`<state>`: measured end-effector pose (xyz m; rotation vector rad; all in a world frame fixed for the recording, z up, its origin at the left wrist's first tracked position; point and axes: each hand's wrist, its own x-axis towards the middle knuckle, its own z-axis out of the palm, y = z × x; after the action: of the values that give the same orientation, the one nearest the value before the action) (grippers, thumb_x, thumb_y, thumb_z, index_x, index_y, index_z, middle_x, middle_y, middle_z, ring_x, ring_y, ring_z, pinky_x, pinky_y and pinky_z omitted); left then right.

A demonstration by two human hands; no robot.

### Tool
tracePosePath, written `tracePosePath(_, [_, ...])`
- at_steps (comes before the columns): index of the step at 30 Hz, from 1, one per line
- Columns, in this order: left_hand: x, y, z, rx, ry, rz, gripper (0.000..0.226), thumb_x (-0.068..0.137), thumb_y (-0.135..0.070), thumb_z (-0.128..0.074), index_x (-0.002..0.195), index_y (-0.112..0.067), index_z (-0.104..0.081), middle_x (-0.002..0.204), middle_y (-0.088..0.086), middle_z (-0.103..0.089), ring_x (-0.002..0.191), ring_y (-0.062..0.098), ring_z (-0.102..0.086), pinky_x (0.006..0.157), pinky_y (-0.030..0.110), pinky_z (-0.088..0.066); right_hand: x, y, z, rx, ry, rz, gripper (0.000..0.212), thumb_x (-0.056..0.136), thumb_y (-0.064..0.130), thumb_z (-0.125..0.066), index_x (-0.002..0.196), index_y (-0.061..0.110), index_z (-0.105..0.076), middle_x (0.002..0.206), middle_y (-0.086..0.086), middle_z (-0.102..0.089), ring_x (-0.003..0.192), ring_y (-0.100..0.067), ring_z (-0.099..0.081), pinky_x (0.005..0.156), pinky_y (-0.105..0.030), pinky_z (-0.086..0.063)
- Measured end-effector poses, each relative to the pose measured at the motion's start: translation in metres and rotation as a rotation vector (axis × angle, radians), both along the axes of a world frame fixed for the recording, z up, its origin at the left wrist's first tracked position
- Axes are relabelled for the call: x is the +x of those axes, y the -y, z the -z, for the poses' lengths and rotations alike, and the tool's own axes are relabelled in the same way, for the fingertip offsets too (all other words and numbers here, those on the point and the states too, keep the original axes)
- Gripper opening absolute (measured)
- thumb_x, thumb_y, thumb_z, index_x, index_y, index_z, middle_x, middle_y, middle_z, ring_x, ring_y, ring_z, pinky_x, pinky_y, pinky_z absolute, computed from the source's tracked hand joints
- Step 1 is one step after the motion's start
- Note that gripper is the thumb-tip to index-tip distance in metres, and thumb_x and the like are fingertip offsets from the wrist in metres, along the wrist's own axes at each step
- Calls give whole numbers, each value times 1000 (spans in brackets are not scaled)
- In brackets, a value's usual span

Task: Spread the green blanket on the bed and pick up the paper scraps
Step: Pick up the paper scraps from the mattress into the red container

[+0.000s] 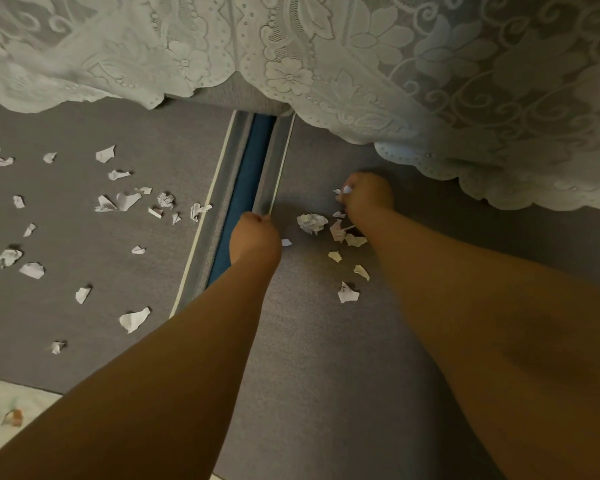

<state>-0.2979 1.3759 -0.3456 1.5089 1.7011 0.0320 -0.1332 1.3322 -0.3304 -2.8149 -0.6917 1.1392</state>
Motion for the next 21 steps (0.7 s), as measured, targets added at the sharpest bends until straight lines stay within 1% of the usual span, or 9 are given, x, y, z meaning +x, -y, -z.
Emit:
tracePosePath(2, [0, 2, 0, 10, 45, 16, 32, 101, -26, -42, 114, -2, -59, 99, 12, -69, 85, 19, -64, 60, 23, -40, -1, 0, -5, 11, 24, -4, 46, 96, 32, -54, 134, 5, -52, 137, -17, -51, 126, -33, -50, 102, -41, -43])
tracePosePath(5, [7, 0, -2, -5, 115, 1, 32, 101, -30, -41, 99, -8, -64, 82, 6, -66, 65, 9, -59, 51, 24, -39, -6, -2, -10, 146, 57, -5, 36, 95, 29, -58, 125, 10, -62, 125, -13, -61, 116, -30, -58, 97, -39, -48])
tracePosePath(8, [17, -1, -7, -54, 182, -51, 34, 100, -35, -41, 89, -14, -65, 85, 7, -68, 82, 26, -67, 72, 36, -55, -19, -3, -19, 210, -88, -83, 29, 96, 28, -57, 119, 13, -65, 119, -10, -63, 110, -28, -60, 94, -37, -48])
tracePosePath(12, [26, 1, -13, -31, 249, -32, 53, 93, -49, -41, 98, -3, -67, 99, 20, -70, 95, 39, -66, 88, 50, -54, -46, 1, -22, 297, 2, -218, 17, 96, 22, -54, 101, 13, -67, 94, -6, -63, 89, -21, -61, 79, -30, -45])
tracePosePath(14, [30, 0, -14, -31, 196, -36, 60, 95, -55, -36, 93, -3, -66, 94, 19, -70, 87, 35, -67, 80, 48, -56, -57, 4, -22, 298, 19, -270, 16, 96, 19, -52, 89, 13, -66, 85, -5, -58, 84, -21, -59, 78, -30, -46])
tracePosePath(16, [32, 1, -19, -72, 109, -19, 65, 97, -57, -27, 88, -5, -65, 82, 15, -68, 70, 25, -65, 61, 37, -54, -63, 8, -25, 402, 91, -299, 17, 95, 15, -53, 89, 10, -67, 84, -5, -61, 78, -18, -57, 74, -30, -46])
tracePosePath(18, [34, 3, -22, -86, 82, 18, 55, 100, -48, -30, 118, -5, -60, 94, 17, -68, 81, 27, -67, 62, 37, -53, -67, 12, -29, 477, 119, -318, 19, 97, 13, -49, 91, 10, -67, 81, -4, -58, 73, -15, -53, 68, -26, -40])
tracePosePath(20, [37, 0, -21, -119, 82, -14, 55, 101, -26, -40, 150, -9, -23, 114, 18, -63, 96, 28, -65, 52, 32, -45, -70, 14, -31, 504, 75, -327, 22, 99, 13, -45, 94, 9, -66, 83, -5, -56, 72, -13, -50, 68, -24, -38])
tracePosePath(21, [38, 0, -18, -120, 45, -27, 63, 100, -19, -42, 153, -13, -9, 116, 17, -61, 94, 27, -64, 46, 28, -38, -71, 15, -32, 496, 33, -338, 21, 99, 12, -45, 97, 8, -66, 88, -7, -60, 74, -15, -53, 70, -24, -40])
